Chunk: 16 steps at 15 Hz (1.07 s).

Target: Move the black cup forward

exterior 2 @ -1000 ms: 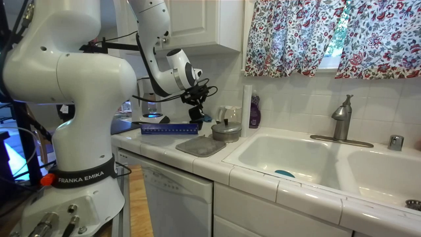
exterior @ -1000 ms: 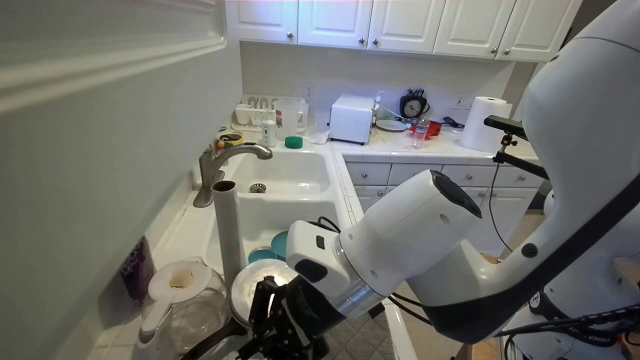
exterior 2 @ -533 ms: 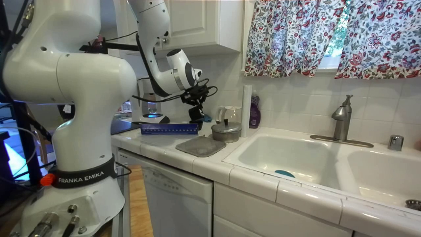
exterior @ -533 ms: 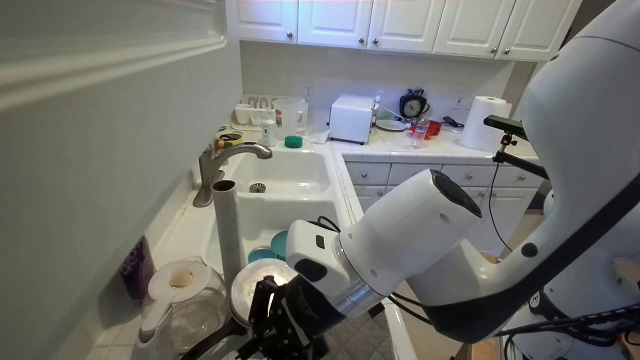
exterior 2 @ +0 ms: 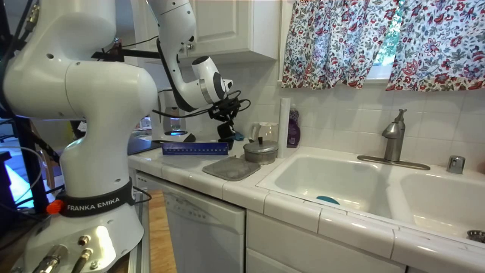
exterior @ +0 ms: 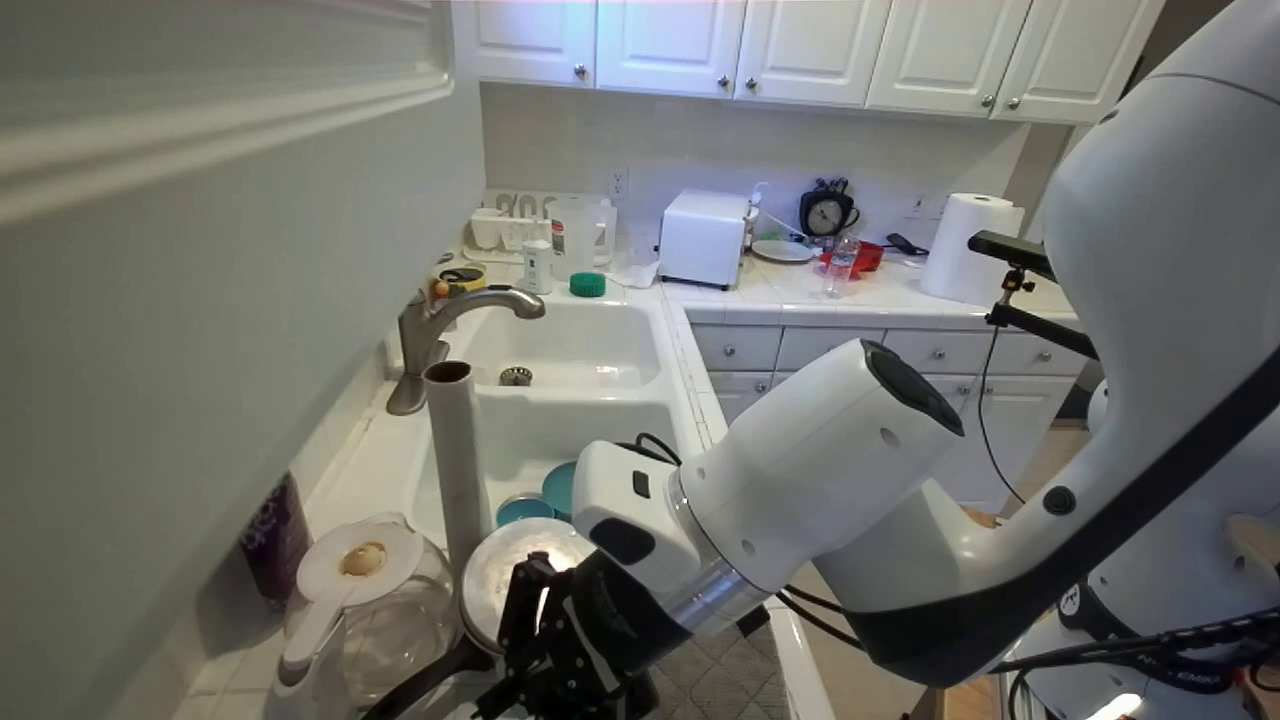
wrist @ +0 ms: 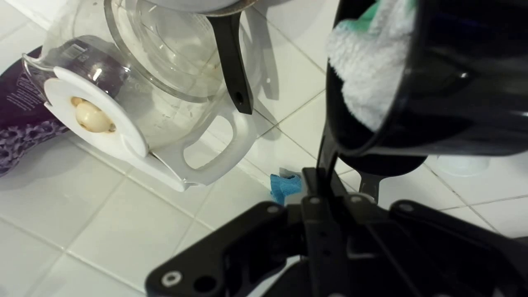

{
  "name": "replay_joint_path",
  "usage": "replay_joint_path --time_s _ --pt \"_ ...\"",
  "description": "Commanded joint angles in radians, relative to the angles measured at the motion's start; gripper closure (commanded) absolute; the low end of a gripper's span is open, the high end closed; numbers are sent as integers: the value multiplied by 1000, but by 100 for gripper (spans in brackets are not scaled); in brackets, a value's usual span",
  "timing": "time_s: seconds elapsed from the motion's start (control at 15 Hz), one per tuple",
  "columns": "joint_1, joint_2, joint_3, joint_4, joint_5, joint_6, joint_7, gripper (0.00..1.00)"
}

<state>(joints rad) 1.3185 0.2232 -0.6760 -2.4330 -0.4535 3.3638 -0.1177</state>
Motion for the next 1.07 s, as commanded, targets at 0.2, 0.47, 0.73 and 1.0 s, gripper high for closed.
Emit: replay_joint_path --time_s 0.2,0.47,0.73,1.0 --pt "0 0 0 0 0 0 0 99" --pt "62 65 -54 -23 11 21 -25 99" --pt "248 173 -228 -43 30 57 -58 99" --pt "506 273 -432 -120 55 132 -75 99"
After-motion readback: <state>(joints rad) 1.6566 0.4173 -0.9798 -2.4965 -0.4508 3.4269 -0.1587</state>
